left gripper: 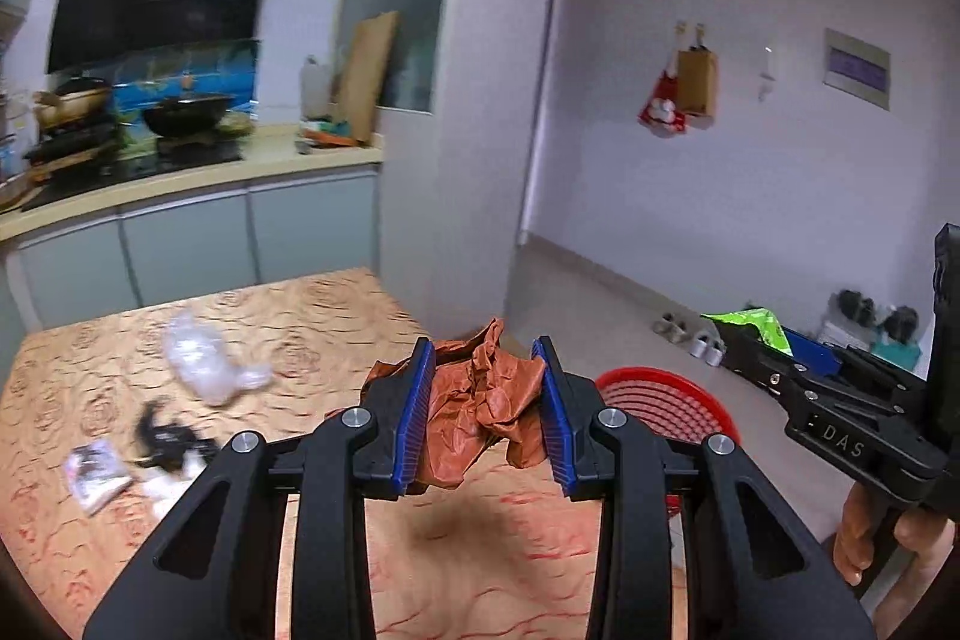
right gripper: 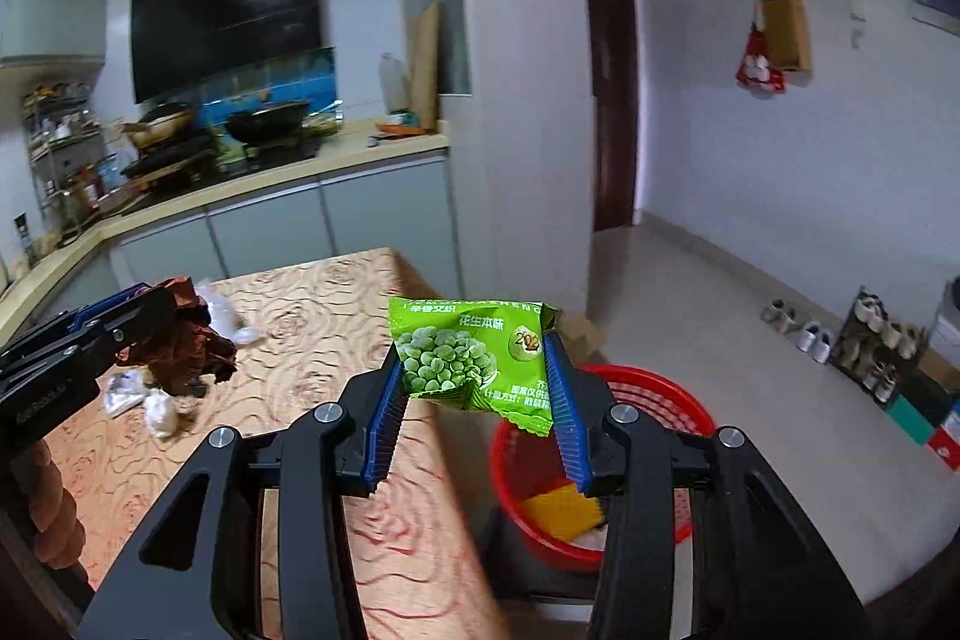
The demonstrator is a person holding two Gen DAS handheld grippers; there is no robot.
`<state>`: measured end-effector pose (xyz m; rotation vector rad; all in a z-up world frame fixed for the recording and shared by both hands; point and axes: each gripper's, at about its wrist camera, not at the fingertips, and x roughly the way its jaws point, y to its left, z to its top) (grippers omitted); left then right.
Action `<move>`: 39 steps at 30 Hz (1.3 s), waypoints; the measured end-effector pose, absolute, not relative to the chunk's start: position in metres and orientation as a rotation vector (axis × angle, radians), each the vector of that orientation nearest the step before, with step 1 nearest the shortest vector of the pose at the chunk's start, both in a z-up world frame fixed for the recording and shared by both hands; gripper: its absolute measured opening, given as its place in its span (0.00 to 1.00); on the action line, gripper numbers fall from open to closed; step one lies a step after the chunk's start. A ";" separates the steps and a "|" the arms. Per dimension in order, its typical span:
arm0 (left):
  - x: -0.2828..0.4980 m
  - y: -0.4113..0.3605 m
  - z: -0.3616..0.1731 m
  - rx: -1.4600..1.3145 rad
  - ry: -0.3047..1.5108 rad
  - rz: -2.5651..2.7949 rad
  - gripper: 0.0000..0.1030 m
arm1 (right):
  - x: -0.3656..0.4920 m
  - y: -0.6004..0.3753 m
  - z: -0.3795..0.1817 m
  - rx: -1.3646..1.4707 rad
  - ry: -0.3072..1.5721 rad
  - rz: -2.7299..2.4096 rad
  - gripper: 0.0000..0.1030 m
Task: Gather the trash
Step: 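Carry the brown cloth and green snack bag in both grippers toward the red basket, then open both grippers to drop the cloth and snack bag into the basket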
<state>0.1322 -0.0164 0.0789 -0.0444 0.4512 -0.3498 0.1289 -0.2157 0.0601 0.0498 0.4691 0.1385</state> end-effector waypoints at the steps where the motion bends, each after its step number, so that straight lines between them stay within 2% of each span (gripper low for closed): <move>1: 0.135 -0.024 0.077 -0.041 0.459 -0.367 0.31 | 0.130 -0.220 0.058 0.055 0.473 0.130 0.41; 18: 0.217 -0.162 0.004 0.014 0.723 -0.610 0.32 | 0.176 -0.305 -0.007 0.116 0.668 -0.045 0.41; 30: 0.251 -0.198 -0.029 0.045 0.821 -0.653 0.34 | 0.212 -0.309 -0.048 0.105 0.785 -0.032 0.42; 33: 0.252 -0.198 -0.028 0.045 0.820 -0.659 0.39 | 0.214 -0.306 -0.053 0.105 0.796 -0.017 0.45; 35: 0.254 -0.198 -0.026 0.040 0.820 -0.660 0.45 | 0.215 -0.307 -0.052 0.110 0.791 -0.017 0.60; 37: 0.254 -0.196 -0.024 0.028 0.816 -0.662 0.51 | 0.212 -0.307 -0.052 0.106 0.774 -0.024 0.66; 39: 0.255 -0.193 -0.021 0.016 0.810 -0.665 0.56 | 0.210 -0.307 -0.051 0.110 0.773 -0.023 0.67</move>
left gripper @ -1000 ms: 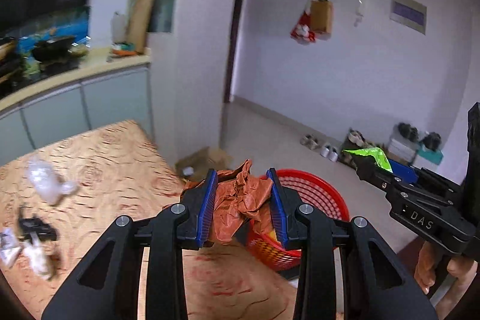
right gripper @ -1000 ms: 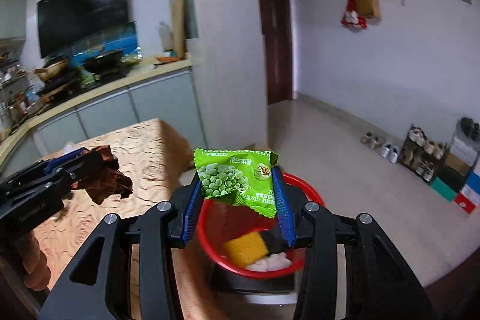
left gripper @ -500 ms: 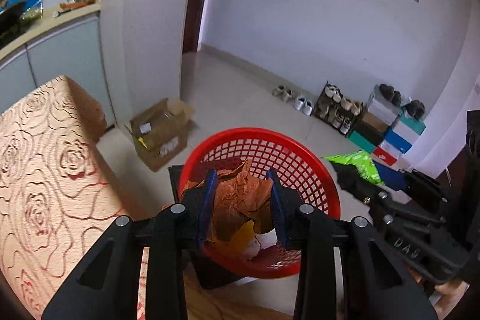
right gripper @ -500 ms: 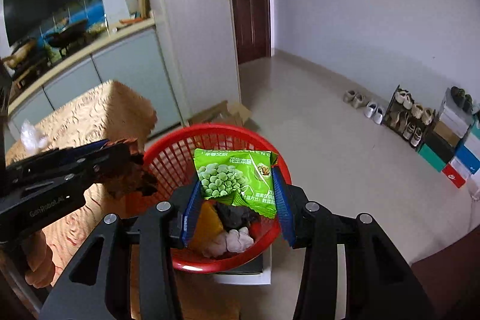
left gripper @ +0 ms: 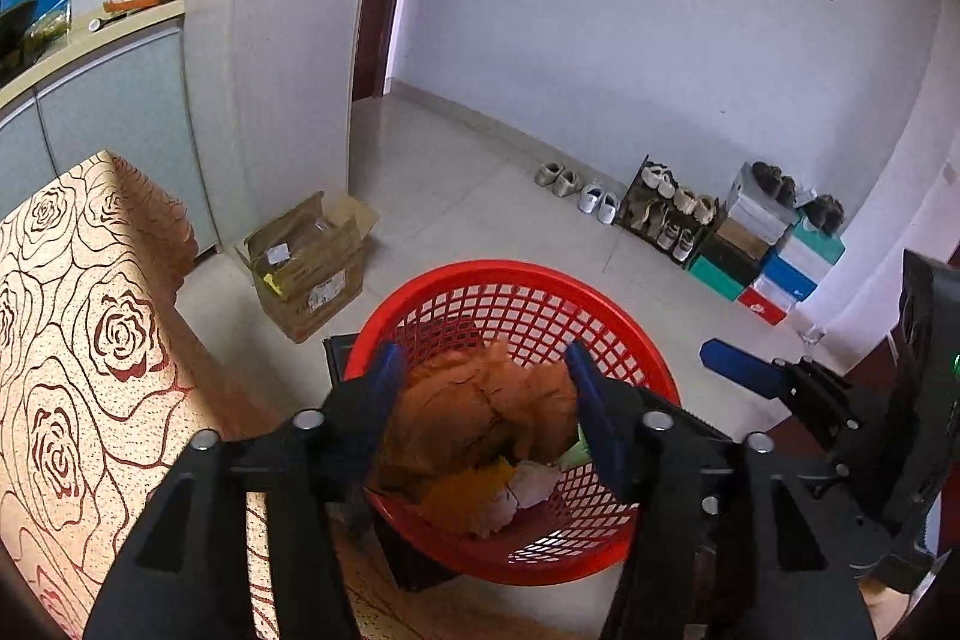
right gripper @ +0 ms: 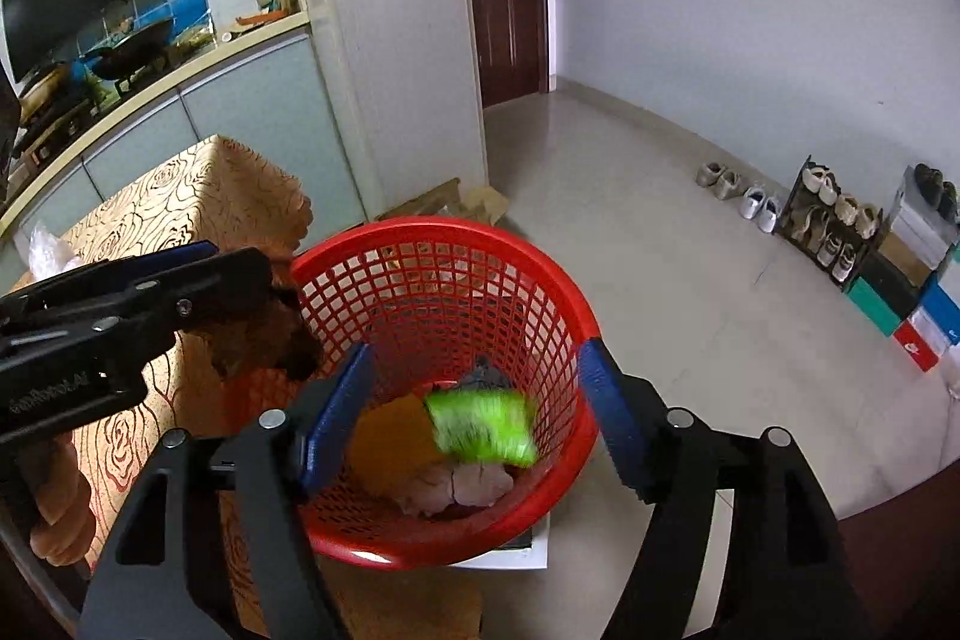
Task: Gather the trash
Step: 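Open both grippers to drop the cloth and snack bag into the basket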
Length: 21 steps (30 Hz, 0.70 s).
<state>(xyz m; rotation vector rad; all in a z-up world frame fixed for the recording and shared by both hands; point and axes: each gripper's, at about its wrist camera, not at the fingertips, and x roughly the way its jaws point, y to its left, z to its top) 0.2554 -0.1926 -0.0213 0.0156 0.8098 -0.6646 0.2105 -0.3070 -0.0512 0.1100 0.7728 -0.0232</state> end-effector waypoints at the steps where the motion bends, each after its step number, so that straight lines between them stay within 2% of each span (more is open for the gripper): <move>1: 0.254 -0.193 -0.020 0.010 0.809 -0.667 0.59 | 0.210 -0.308 -0.051 0.112 0.773 -0.025 0.67; 8: 0.250 -0.190 -0.013 -0.006 0.793 -0.671 0.66 | 0.202 -0.313 -0.044 0.127 0.754 -0.042 0.67; 21: 0.224 -0.155 0.014 -0.014 0.695 -0.594 0.66 | 0.176 -0.310 -0.020 0.135 0.654 -0.064 0.67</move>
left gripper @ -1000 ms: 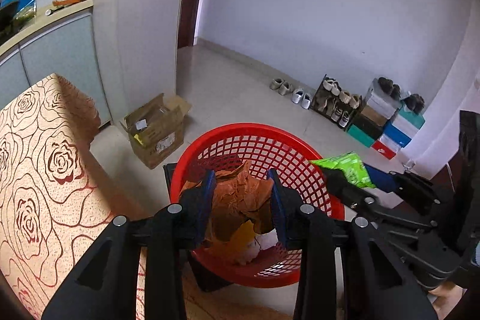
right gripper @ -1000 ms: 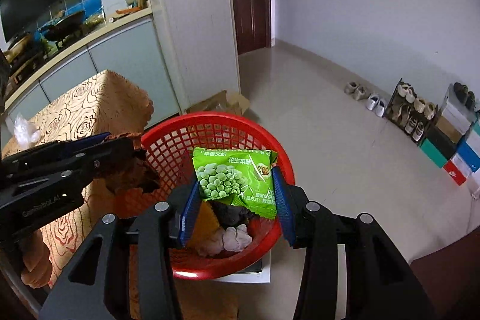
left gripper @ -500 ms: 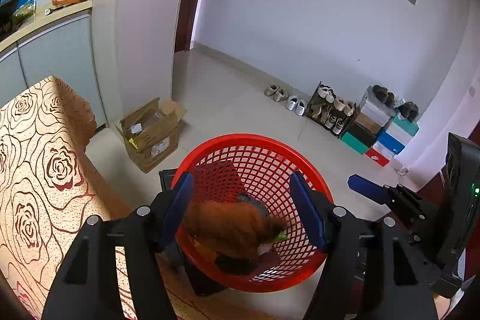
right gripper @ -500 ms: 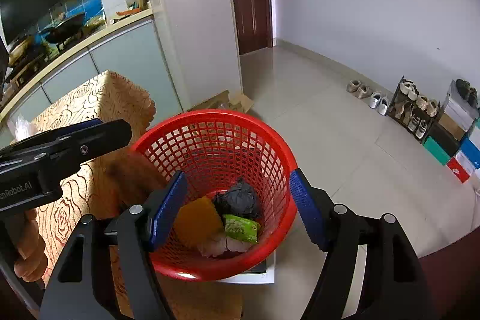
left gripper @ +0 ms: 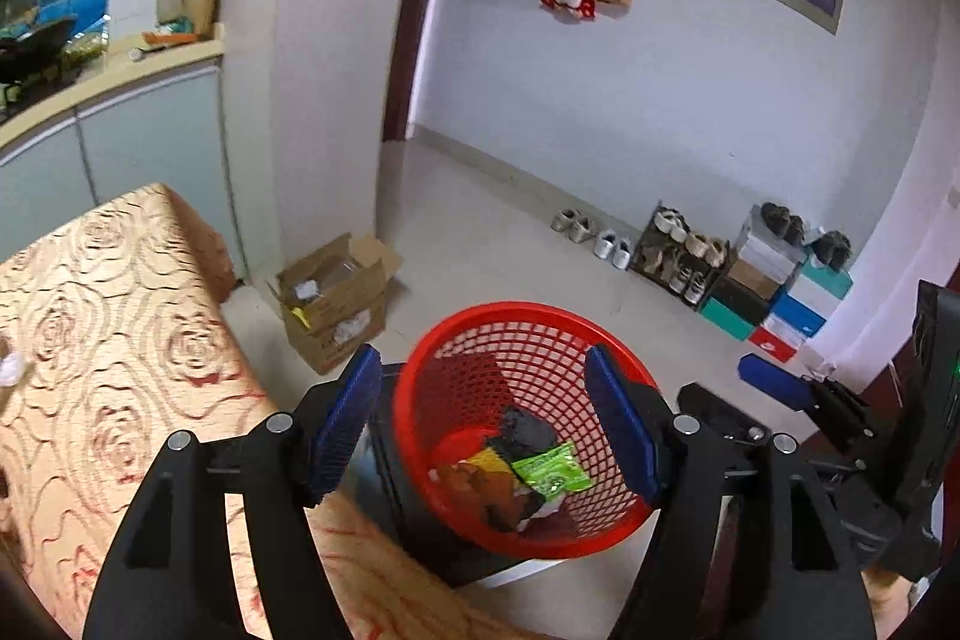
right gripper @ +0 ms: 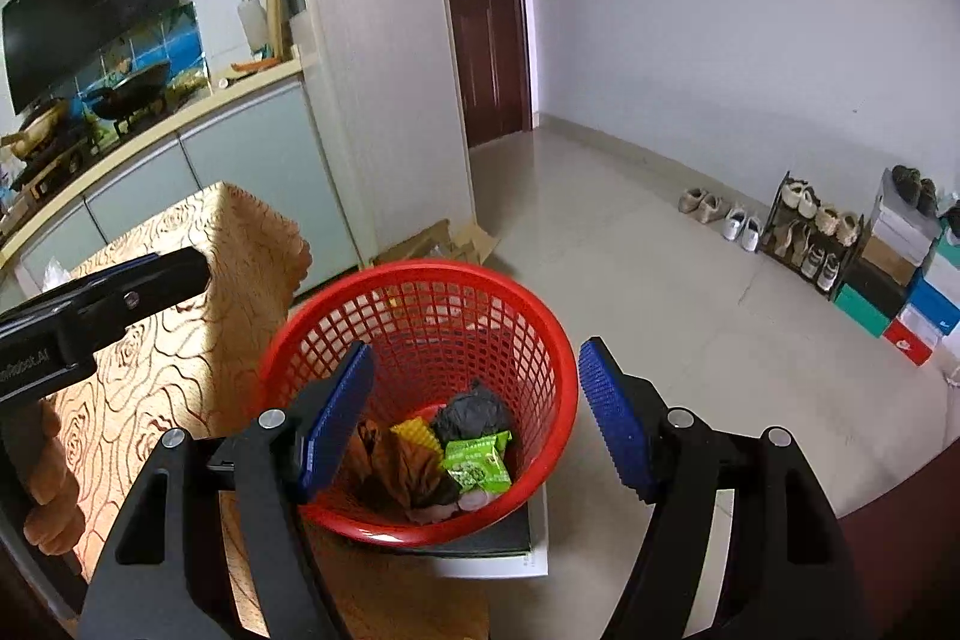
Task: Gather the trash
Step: 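Move both open tools back over the remaining trash on the table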
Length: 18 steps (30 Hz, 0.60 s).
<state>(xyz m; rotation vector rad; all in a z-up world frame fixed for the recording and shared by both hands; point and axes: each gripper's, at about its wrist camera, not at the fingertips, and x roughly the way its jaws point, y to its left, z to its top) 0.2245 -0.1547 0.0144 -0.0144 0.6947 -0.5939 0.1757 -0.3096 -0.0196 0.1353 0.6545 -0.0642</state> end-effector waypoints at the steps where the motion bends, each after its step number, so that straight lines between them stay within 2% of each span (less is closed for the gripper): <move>1: 0.221 -0.150 0.017 -0.014 0.685 -0.582 0.66 | 0.175 -0.308 -0.018 0.138 0.649 -0.061 0.67; 18: 0.161 -0.016 0.060 -0.055 0.528 -0.300 0.70 | 0.162 -0.225 0.014 0.083 0.563 0.102 0.67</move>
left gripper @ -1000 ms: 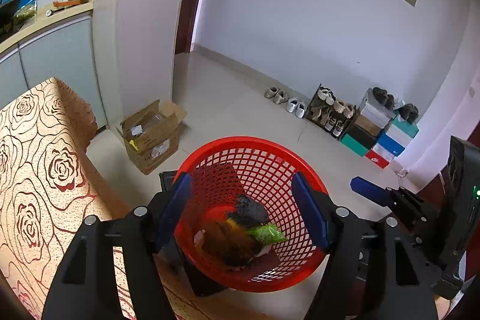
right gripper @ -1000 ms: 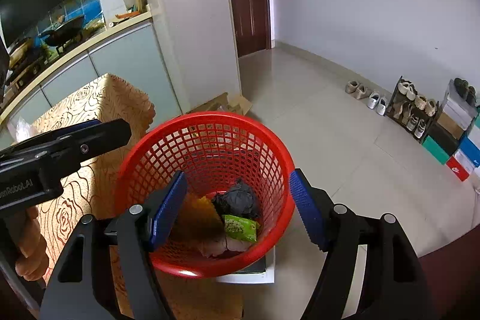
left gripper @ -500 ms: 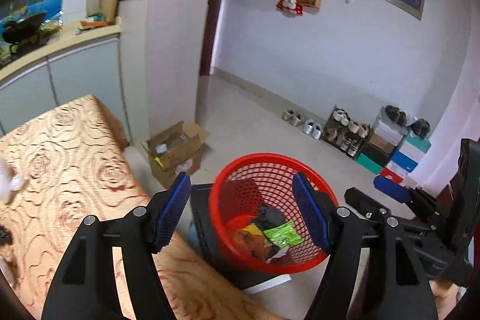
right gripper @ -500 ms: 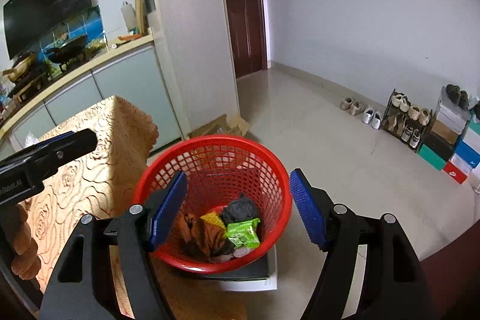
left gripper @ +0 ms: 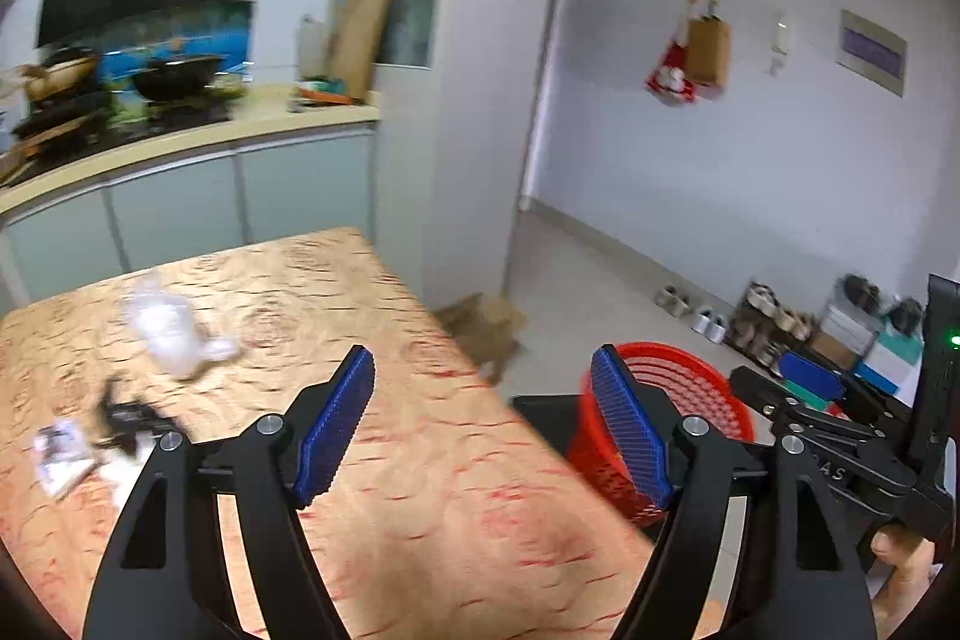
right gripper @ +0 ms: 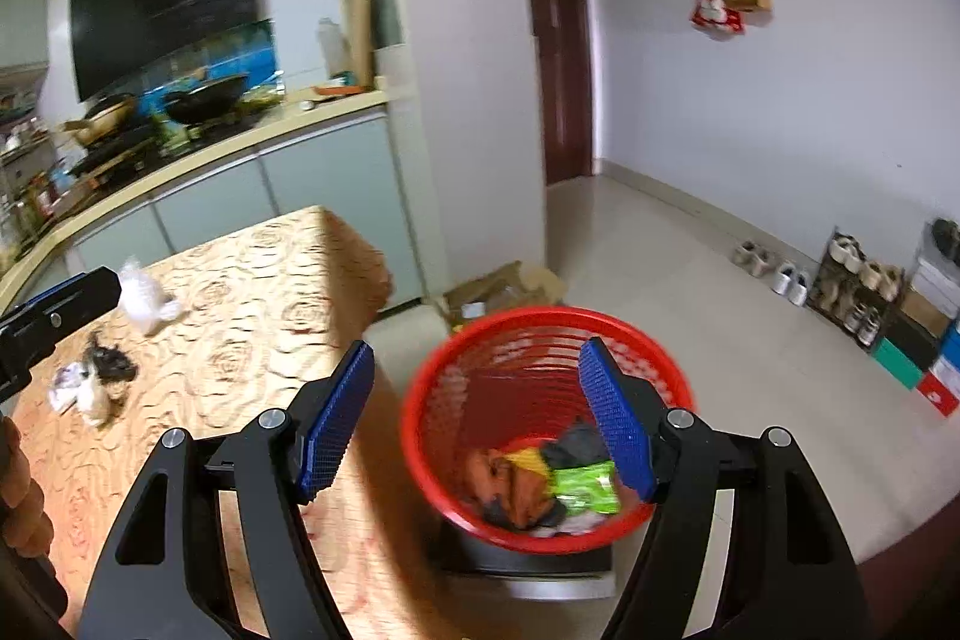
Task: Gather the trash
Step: 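Move both open tools back over the remaining trash on the table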
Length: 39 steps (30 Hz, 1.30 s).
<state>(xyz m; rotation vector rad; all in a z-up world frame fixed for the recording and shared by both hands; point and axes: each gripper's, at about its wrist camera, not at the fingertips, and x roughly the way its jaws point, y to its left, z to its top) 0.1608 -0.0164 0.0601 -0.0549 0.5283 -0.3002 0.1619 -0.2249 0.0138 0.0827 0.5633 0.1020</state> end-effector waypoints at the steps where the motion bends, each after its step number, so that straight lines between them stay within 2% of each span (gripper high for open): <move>1: 0.158 -0.005 0.061 -0.060 0.522 -0.277 0.70 | 0.162 -0.217 0.015 0.076 0.561 0.116 0.67; 5: 0.148 0.040 0.062 -0.084 0.511 -0.193 0.73 | 0.159 -0.190 0.021 0.059 0.555 0.165 0.67; 16: 0.119 0.147 0.060 -0.134 0.486 0.032 0.73 | 0.153 -0.114 0.040 0.009 0.519 0.293 0.67; 39: 0.102 0.247 0.033 -0.129 0.515 0.297 0.74 | 0.153 0.024 0.028 -0.072 0.569 0.523 0.67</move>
